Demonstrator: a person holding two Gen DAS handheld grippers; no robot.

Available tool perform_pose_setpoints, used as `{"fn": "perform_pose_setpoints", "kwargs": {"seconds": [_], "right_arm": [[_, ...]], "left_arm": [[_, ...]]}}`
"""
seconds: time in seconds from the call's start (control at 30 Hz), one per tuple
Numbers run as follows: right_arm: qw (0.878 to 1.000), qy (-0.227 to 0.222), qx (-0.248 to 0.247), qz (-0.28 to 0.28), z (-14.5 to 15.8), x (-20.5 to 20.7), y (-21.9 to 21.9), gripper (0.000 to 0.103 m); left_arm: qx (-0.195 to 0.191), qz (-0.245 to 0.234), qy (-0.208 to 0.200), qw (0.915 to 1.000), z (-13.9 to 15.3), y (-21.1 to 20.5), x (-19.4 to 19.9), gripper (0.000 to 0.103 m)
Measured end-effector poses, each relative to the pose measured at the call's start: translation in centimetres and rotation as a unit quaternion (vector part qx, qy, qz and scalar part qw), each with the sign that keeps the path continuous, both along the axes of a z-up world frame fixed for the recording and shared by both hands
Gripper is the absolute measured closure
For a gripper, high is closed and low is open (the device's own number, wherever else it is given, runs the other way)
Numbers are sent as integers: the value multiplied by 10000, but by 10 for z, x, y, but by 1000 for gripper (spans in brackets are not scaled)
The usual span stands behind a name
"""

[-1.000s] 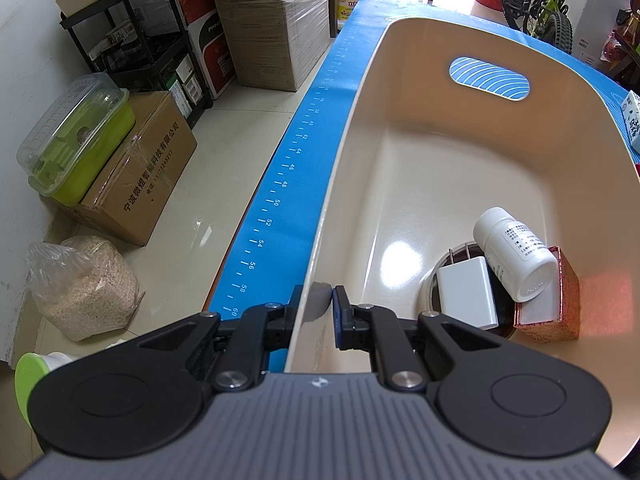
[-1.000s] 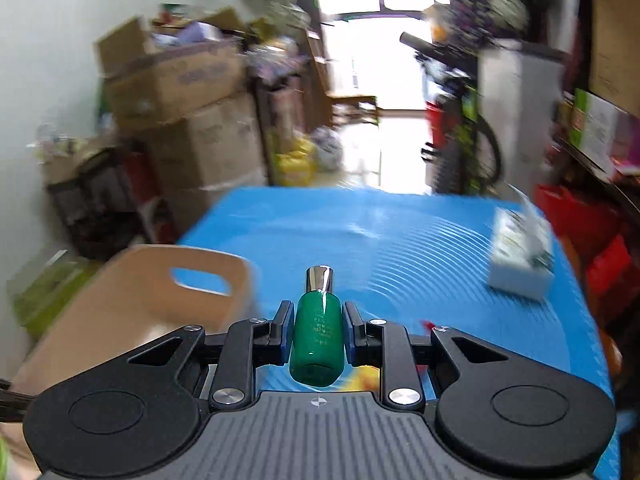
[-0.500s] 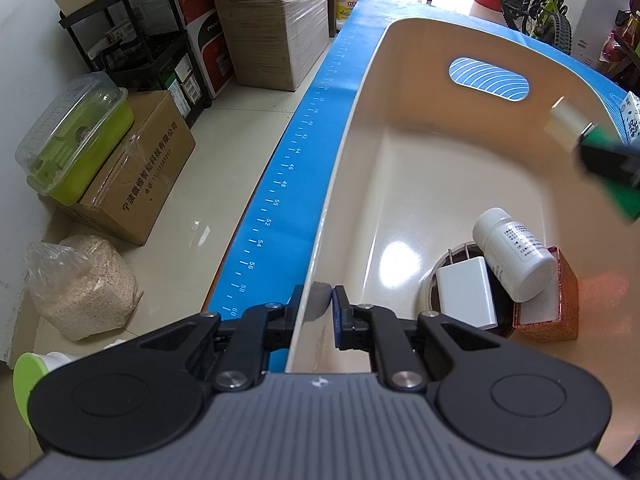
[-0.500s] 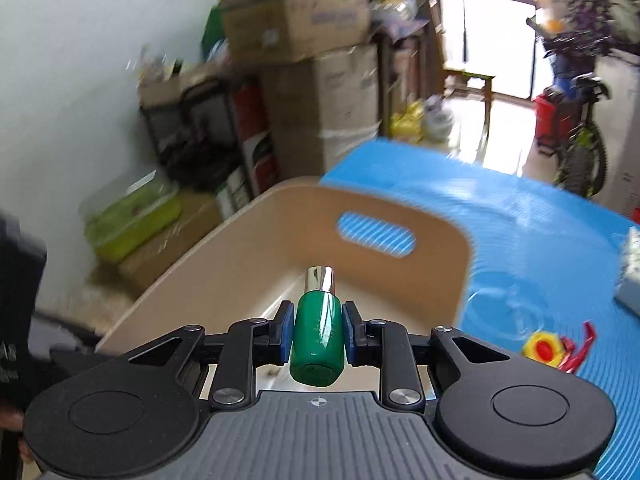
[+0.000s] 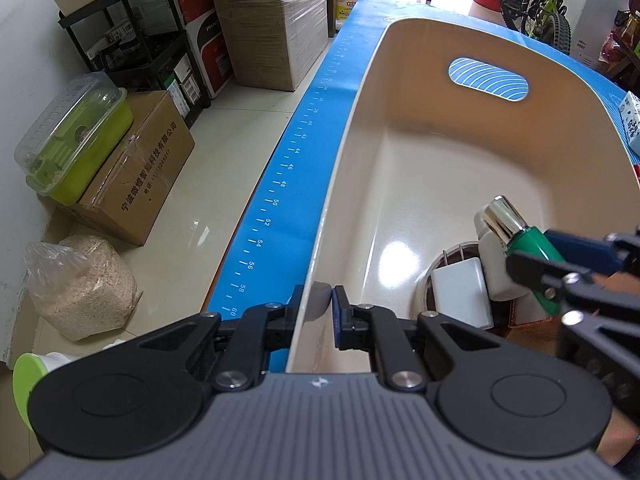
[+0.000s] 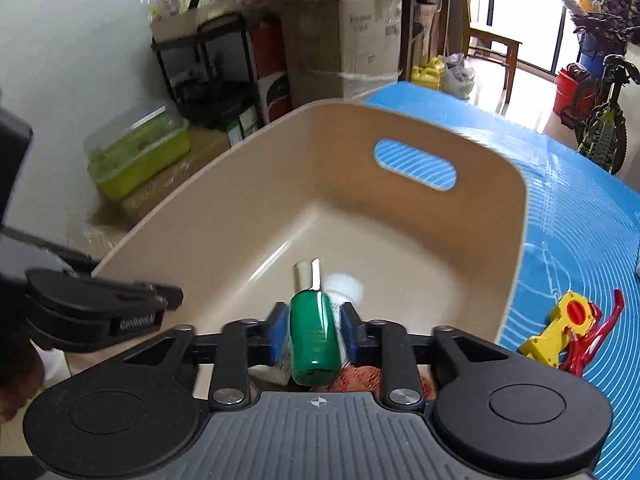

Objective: Organize rigid objects
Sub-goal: 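Carry the green bottle with the right tool into the basket and release, then move the right tool to the table and grasp the red toy figure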

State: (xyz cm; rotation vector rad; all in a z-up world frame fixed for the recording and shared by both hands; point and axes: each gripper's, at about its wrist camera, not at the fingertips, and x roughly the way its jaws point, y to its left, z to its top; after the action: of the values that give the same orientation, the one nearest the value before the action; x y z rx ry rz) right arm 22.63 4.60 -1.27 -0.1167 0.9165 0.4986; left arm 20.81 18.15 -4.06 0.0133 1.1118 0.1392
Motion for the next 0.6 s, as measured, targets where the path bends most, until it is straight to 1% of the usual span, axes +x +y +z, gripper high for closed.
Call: {"fn": "perform_pose_setpoints", "kwargs": {"seconds": [0.07,0.23,0.33,0.47,0.6], "right_arm": [[9999,-118,89,-73,7,5,-9,45],[9971,-437,393,-479,32,9,-42,41],[9935,-611,408,-867,41,15,-67,39],[9869,-640,229,-1466,39,27,-107,39],[9795,-555,-81,-1933,20,37,-141,39]], "left_arm": [[1,0,0,10000,0,0,0,88],[2,0,3,10000,0,0,0,88],[0,1,3,10000,0,0,0,88],[-3,-1,4,10000,0,0,0,88],[0,0,5,10000,0,0,0,88]]}}
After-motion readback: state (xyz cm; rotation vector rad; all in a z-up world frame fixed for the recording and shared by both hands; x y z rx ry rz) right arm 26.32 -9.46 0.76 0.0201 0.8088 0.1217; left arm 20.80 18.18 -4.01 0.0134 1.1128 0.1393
